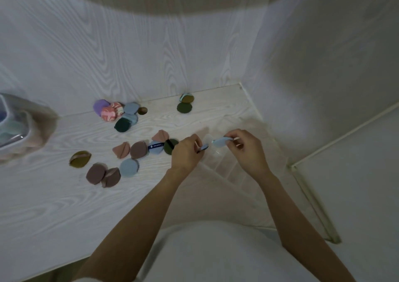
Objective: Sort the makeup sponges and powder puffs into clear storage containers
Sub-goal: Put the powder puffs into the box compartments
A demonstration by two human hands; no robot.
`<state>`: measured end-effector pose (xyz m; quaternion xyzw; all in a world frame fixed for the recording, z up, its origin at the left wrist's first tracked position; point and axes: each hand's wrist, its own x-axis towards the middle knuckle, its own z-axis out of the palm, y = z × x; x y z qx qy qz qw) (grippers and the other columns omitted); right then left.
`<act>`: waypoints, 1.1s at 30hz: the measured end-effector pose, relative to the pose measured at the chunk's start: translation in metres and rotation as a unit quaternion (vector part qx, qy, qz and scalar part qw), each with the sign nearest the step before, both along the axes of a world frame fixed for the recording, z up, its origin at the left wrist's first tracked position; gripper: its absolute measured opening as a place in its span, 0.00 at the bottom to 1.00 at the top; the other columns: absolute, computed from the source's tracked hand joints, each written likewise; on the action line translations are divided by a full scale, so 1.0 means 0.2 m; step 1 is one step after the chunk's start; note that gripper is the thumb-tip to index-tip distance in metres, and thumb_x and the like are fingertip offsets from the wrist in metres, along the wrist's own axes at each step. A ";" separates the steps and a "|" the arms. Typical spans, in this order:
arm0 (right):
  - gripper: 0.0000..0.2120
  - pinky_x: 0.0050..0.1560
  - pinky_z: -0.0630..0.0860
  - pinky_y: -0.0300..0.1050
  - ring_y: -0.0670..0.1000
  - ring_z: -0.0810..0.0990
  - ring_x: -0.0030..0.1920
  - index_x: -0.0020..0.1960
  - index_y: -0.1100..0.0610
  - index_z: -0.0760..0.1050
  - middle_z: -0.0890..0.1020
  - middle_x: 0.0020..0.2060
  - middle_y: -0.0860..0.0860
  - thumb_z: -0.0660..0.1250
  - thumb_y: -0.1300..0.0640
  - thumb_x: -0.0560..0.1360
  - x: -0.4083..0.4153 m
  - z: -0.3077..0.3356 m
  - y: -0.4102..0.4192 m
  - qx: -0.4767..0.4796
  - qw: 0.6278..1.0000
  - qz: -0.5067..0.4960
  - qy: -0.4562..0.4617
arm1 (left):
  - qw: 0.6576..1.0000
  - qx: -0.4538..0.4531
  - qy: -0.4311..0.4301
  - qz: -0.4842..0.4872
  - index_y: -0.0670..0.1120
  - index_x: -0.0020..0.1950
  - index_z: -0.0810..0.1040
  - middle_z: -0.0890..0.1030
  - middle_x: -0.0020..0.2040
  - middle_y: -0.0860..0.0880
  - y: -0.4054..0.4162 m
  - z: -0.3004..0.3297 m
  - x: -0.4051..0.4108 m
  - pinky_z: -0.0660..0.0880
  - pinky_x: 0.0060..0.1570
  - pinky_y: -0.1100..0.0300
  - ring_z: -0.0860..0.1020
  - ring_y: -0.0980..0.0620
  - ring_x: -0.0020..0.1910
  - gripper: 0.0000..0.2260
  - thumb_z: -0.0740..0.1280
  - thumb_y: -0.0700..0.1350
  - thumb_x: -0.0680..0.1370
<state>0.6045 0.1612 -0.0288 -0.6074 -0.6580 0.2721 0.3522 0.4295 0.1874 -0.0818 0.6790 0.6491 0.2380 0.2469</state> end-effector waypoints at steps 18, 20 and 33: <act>0.04 0.43 0.76 0.46 0.47 0.78 0.43 0.46 0.54 0.79 0.80 0.43 0.47 0.67 0.61 0.73 -0.08 -0.05 0.19 0.012 0.963 0.232 -0.138 | 0.995 0.064 0.001 -0.070 0.46 0.46 0.83 0.80 0.46 0.44 -0.07 -0.01 -0.11 0.76 0.39 0.56 0.78 0.47 0.38 0.10 0.71 0.35 0.68; 0.04 0.42 0.75 0.45 0.47 0.78 0.43 0.46 0.53 0.79 0.80 0.43 0.47 0.67 0.60 0.73 -0.09 -0.04 0.19 0.008 0.958 0.241 -0.157 | 0.996 0.061 -0.011 -0.060 0.45 0.45 0.83 0.80 0.46 0.45 -0.07 -0.01 -0.10 0.77 0.38 0.56 0.78 0.49 0.36 0.10 0.70 0.33 0.68; 0.03 0.46 0.65 0.44 0.55 0.75 0.44 0.46 0.56 0.78 0.77 0.48 0.53 0.66 0.59 0.73 -0.24 -0.11 0.27 0.013 0.895 0.275 -0.351 | 0.986 -0.015 -0.161 0.032 0.46 0.49 0.78 0.81 0.43 0.52 -0.09 0.00 -0.19 0.76 0.44 0.67 0.78 0.59 0.41 0.05 0.69 0.40 0.74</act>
